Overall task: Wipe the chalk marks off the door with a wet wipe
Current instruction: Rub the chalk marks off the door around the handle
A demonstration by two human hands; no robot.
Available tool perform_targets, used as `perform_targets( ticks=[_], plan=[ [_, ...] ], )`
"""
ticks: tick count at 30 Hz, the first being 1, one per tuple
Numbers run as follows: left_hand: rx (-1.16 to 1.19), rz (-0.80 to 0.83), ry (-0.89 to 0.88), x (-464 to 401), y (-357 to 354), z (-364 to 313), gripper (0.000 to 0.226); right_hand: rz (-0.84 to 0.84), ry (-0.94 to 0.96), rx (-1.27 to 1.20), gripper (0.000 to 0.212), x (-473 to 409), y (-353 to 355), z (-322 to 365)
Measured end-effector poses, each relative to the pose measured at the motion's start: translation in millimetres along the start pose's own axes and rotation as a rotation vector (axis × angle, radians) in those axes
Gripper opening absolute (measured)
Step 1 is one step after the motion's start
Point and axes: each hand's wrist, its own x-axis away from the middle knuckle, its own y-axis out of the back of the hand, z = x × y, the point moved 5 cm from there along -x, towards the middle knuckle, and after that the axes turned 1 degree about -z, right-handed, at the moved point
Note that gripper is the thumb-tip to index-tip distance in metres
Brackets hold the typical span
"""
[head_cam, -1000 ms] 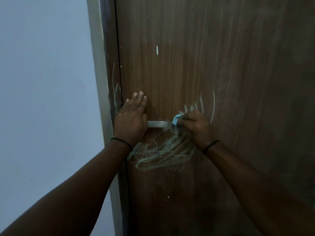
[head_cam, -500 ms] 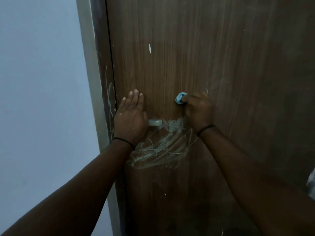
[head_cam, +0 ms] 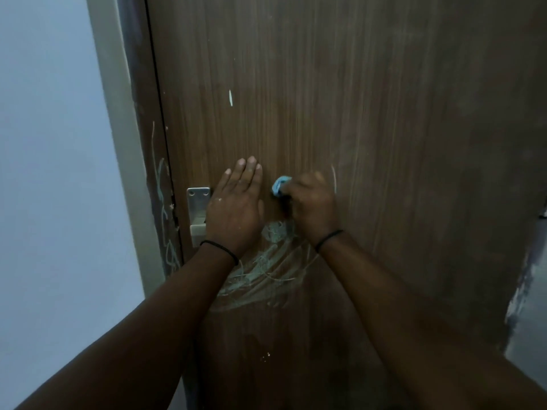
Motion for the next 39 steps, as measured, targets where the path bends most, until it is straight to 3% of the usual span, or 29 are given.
perform_targets(
  ticks=[2,7,9,12,19,23,29,31,35,39],
  plan=[
    [0.001,-0.005,0.011,1,-2,1,0.055,0.034,0.014,-0.028,0.010,22,11,-9],
    [-0.010,0.000,0.036,-3,-7,-5,0.054,-0.114,-0.225,0.150,0.012,-5,40,-57],
    [-0.020,0.003,0.058,-5,-7,-8,0.054,-0.116,-0.155,0.095,0.012,-15,26,-37],
    [-0.040,0.004,0.060,-5,-5,-7,0.052,0.014,-0.034,0.020,0.013,18,7,-9],
    [-0.074,0.042,0.055,-10,-5,-9,0.054,-0.141,-0.248,0.119,0.014,-2,27,-41],
    [-0.075,0.030,0.078,-9,-4,-9,0.055,0.051,-0.012,0.027,0.016,31,17,-17],
    [-0.058,0.040,0.100,-7,-9,-15,0.056,-0.115,-0.276,0.164,0.021,15,52,-65],
    [-0.045,0.029,0.121,-7,-9,-17,0.056,-0.076,-0.184,0.092,0.024,11,30,-39],
    [-0.053,0.029,0.094,-4,-8,-11,0.055,0.163,-0.075,0.143,0.035,64,-2,-6],
    [-0.064,0.036,0.067,-2,-12,-10,0.056,0.092,-0.117,-0.016,0.017,75,16,-26]
  ],
)
